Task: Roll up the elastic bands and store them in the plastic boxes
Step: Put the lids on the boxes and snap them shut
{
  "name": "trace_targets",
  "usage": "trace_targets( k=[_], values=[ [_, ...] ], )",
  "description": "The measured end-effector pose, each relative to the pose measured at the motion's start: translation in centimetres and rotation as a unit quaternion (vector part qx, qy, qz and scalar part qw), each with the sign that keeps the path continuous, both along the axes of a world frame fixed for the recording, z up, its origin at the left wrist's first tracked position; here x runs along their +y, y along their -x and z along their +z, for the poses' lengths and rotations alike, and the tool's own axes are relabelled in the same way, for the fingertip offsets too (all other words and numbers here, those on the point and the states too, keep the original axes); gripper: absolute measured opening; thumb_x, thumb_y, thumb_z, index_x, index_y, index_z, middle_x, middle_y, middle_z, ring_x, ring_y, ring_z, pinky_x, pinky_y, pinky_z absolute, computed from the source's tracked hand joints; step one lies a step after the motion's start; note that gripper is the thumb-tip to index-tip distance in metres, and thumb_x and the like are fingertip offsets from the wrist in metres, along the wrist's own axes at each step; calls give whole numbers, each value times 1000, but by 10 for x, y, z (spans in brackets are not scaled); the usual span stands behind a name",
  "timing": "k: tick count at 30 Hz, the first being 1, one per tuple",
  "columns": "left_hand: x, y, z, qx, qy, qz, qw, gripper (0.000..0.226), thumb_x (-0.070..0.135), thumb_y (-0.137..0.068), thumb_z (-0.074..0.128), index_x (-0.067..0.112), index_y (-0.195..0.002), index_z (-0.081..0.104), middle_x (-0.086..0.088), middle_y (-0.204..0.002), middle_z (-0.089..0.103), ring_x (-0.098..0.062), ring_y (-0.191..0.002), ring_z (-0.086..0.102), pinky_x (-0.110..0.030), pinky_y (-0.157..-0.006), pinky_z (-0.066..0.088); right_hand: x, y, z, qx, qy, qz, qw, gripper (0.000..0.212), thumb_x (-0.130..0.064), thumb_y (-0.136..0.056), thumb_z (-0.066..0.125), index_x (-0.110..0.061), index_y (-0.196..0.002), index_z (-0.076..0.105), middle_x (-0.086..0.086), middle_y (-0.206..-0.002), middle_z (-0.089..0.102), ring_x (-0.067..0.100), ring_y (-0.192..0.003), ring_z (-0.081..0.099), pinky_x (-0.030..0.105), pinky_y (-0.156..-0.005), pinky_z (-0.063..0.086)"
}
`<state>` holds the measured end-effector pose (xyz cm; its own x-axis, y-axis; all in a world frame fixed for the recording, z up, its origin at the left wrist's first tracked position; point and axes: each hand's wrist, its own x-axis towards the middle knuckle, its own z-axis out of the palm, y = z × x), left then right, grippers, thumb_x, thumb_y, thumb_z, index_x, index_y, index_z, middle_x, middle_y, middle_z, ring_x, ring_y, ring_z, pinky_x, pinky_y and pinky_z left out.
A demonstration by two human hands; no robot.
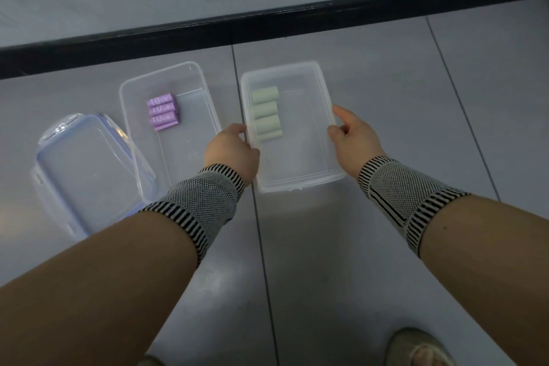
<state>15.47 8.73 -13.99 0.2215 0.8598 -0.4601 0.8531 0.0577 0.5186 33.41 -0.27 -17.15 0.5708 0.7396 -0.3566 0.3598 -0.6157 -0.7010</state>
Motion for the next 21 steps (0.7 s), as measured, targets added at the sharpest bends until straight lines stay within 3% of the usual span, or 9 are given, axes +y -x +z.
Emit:
trace_targets(
  k=[5, 9, 11, 13, 15, 17, 21],
  values=[
    [0, -2, -5, 15, -4, 5, 1000, 50, 12, -88, 56, 20, -136, 44, 0, -105, 66, -18, -98, 60, -22, -75, 41, -1, 3, -3, 8, -18, -15, 1000, 45, -24, -98, 44, -27, -143, 39, 3, -90, 52, 13, -78, 52, 23, -82, 41],
    [-1, -4, -5, 40, -13, -26, 999, 53, 13, -89, 56, 19, -140, 40, -5, -116, 63, -22, -107, 59, -26, -83, 44, -2, 4, -6, 8, -21, -20, 1000, 46, -25, -98, 44, -27, -144, 38, 7, -94, 52, 14, -79, 51, 25, -86, 44],
    [-3, -6, -1, 76, -33, -79, 993, 57, 14, -91, 54, 18, -144, 33, -6, -134, 51, -25, -118, 52, -30, -93, 43, -2, 6, -4, -10, -4, -7, 1000, 47, -27, -99, 42, -28, -146, 34, 11, -111, 52, 18, -87, 52, 27, -95, 42],
    [-5, -5, 2, 110, -103, -160, 976, 61, 17, -92, 52, 17, -146, 25, -6, -149, 30, -27, -131, 38, -34, -103, 36, -3, 6, -2, -99, 31, 29, 994, 52, -30, -99, 40, -25, -148, 25, 13, -135, 39, 27, -110, 47, 30, -101, 34],
    [0, -4, 2, 126, -168, -234, 949, 64, 27, -94, 47, 18, -149, 14, -3, -158, 8, -26, -143, 15, -39, -113, 22, 0, 4, 2, -186, 39, 73, 979, 60, -33, -98, 39, -20, -150, 14, 11, -153, 18, 32, -134, 27, 38, -110, 26],
    [13, -4, -2, 159, -190, -274, 929, 68, 38, -96, 39, 18, -150, 4, -1, -159, -7, -23, -146, -2, -44, -117, 10, 9, 1, 5, -224, 49, 131, 965, 65, -40, -98, 36, -17, -151, 6, 3, -160, 1, 29, -144, 9, 44, -116, 18],
    [38, -12, -10, 219, -188, -305, 907, 73, 54, -95, 23, 16, -150, -5, -1, -158, -15, -22, -146, -11, -49, -117, 4, 39, -3, 8, -258, 94, 233, 933, 68, -48, -98, 26, -18, -151, -4, -5, -159, -16, 25, -146, -8, 49, -117, 9]
  ],
)
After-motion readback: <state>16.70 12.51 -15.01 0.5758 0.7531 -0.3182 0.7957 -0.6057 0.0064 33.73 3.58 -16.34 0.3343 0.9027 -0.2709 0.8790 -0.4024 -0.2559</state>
